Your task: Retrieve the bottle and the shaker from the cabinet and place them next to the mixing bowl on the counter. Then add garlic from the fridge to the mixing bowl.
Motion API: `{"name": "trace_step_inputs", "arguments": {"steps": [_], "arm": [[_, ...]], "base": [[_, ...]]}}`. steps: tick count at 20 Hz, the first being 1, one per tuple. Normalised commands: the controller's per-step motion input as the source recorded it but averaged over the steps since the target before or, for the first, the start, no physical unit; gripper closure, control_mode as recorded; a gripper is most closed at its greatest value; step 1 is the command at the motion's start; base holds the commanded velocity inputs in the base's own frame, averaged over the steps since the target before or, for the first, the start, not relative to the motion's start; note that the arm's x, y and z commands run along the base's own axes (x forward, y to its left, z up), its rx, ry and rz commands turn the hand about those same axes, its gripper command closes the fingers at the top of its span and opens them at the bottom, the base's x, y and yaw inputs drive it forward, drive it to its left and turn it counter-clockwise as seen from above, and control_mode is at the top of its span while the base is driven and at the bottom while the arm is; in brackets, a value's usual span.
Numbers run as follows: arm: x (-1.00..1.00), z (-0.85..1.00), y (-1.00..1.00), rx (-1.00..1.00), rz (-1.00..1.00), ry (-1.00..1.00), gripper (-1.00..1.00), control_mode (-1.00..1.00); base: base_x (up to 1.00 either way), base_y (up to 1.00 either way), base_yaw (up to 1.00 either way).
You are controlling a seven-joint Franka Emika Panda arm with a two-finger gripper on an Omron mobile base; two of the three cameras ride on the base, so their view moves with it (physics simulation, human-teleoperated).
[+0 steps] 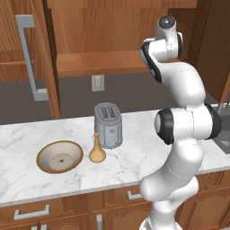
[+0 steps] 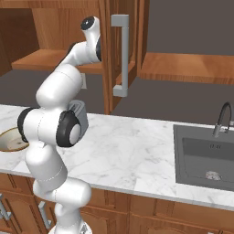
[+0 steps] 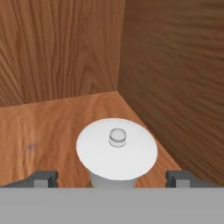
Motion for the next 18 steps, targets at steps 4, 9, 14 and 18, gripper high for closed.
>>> {"name": "trace_step_inputs", "arguments": {"steps": [4, 9, 14, 18], "arm": [[0.0, 0.0, 0.0, 0.0, 0.0, 0.0, 1.0, -1.0], [0.0, 0.0, 0.0, 0.0, 0.0, -0.01, 1.0, -1.0], [-0.05, 0.11, 0.15, 0.0, 0.0, -0.18, 1.0, -1.0], [-0.24, 0.15, 0.41, 0.02, 0.01, -0.25, 1.0, -1.0]], "base": [[0.0, 0.0, 0.0], [0.0, 0.0, 0.0], [0.0, 0.0, 0.0], [0.0, 0.0, 0.0]]}}
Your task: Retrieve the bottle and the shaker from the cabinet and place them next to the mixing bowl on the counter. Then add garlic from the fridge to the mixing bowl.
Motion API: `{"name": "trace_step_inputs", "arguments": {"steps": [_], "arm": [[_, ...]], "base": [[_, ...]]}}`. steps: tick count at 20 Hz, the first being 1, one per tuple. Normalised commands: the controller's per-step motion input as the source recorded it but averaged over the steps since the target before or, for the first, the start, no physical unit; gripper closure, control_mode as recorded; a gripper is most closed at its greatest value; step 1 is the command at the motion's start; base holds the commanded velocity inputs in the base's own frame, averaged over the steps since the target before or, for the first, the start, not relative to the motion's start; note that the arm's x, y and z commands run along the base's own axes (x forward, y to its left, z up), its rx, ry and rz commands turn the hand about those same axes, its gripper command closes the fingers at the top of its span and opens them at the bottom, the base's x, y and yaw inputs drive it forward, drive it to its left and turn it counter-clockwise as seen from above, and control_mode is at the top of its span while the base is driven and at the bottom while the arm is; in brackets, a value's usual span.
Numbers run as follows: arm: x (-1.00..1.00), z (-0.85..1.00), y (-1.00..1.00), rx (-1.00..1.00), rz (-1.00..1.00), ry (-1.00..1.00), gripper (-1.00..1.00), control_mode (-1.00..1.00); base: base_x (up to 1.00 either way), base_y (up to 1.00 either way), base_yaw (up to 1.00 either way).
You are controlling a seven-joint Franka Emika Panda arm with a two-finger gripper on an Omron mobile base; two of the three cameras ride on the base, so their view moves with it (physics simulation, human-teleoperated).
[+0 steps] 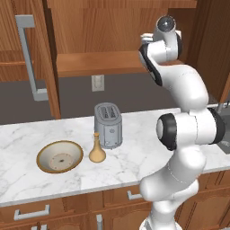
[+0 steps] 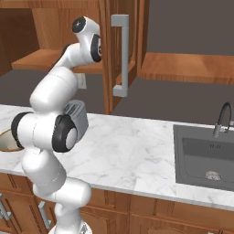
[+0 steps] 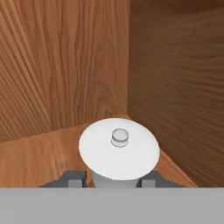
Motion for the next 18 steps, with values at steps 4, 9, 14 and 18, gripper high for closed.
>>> {"name": "trace_step_inputs", "arguments": {"steps": [4, 9, 14, 18], "arm": [[-0.7, 0.32, 0.27, 0.0, 0.0, -0.17, 1.0, -1.0], [-1.0, 0.3, 0.11, 0.0, 0.05, -0.15, 1.0, -1.0], [-1.0, 0.02, 0.49, 0.0, 0.06, -0.1, 1.0, -1.0], [-1.0, -0.04, 0.77, 0.0, 0.0, -0.06, 1.0, -1.0]], "base": [[0.0, 0.0, 0.0], [0.0, 0.0, 0.0], [0.0, 0.0, 0.0], [0.0, 0.0, 0.0]]}}
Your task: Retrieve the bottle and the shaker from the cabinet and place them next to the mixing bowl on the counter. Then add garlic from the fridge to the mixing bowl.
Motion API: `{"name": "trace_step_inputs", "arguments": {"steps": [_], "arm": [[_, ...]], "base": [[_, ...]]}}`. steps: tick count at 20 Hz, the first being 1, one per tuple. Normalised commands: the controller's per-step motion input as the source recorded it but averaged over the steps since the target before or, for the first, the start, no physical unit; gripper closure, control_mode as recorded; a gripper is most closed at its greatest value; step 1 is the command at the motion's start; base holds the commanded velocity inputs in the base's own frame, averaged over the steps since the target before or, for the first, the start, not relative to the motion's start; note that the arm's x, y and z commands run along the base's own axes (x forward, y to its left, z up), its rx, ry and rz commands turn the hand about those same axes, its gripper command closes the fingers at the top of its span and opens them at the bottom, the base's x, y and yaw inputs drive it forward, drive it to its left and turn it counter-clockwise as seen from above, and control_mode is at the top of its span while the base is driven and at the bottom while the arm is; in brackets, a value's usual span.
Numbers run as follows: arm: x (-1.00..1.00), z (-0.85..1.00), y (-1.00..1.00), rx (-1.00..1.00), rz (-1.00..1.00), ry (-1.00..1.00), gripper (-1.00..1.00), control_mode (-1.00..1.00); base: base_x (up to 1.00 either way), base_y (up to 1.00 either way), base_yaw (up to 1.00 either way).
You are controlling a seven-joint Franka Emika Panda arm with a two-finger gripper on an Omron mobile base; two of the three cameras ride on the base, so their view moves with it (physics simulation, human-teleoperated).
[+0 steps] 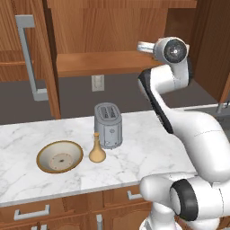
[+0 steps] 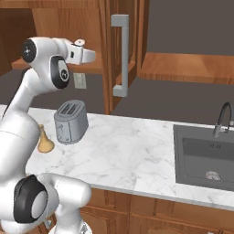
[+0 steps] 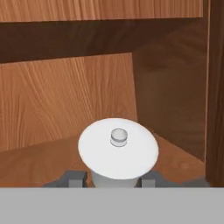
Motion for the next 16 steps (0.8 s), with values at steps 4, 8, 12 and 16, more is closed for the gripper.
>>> {"name": "trace_step_inputs", "arguments": {"steps": [4, 8, 12, 16], "arm": [[-1.0, 0.0, 0.94, -0.02, 0.0, 0.0, 1.0, -1.0], [-1.0, -0.01, 0.8, -0.01, -0.03, 0.11, 1.0, -1.0], [-1.0, -0.17, 0.46, -0.01, -0.06, 0.24, 1.0, -1.0], [-0.96, -0.51, 0.22, 0.01, -0.04, 0.2, 1.0, -1.0]], "base": [[0.0, 0.0, 0.0], [0.0, 0.0, 0.0], [0.0, 0.0, 0.0], [0.0, 0.0, 0.0]]}}
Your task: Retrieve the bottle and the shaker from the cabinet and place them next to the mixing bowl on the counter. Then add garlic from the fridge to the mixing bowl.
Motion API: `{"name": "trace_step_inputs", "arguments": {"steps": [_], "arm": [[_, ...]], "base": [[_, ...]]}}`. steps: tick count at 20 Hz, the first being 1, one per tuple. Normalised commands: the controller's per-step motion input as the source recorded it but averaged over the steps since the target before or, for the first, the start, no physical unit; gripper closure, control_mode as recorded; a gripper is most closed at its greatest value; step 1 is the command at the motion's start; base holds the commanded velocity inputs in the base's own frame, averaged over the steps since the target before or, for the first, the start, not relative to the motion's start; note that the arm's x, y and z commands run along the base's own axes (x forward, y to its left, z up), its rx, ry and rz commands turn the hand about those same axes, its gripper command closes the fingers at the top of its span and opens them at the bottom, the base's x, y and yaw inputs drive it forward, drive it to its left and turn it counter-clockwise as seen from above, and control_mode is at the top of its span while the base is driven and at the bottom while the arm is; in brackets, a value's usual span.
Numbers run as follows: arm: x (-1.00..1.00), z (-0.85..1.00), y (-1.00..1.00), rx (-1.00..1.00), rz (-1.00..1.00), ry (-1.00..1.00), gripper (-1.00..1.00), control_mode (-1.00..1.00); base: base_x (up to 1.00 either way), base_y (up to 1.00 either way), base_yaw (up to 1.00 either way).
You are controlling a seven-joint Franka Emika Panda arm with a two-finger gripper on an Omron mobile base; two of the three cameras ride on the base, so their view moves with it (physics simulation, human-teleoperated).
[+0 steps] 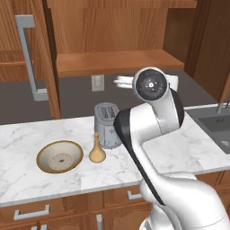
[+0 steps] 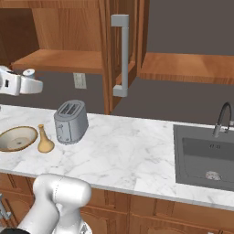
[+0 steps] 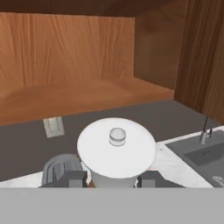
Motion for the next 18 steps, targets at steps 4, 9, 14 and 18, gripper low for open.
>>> {"name": "trace_step_inputs", "arguments": {"steps": [4, 9, 14, 18], "arm": [[-0.61, -0.55, 0.33, 0.06, -0.07, 0.0, 1.0, -1.0], [-0.92, -0.99, 0.33, 0.0, -0.02, -0.01, 1.0, -1.0], [-0.74, -1.0, 0.23, 0.0, 0.0, 0.0, 1.0, -1.0], [-0.59, -1.0, 0.12, 0.0, 0.0, -0.05, 1.0, -1.0]], "base": [[0.0, 0.0, 0.0], [0.0, 0.0, 0.0], [0.0, 0.0, 0.0], [0.0, 0.0, 0.0]]}}
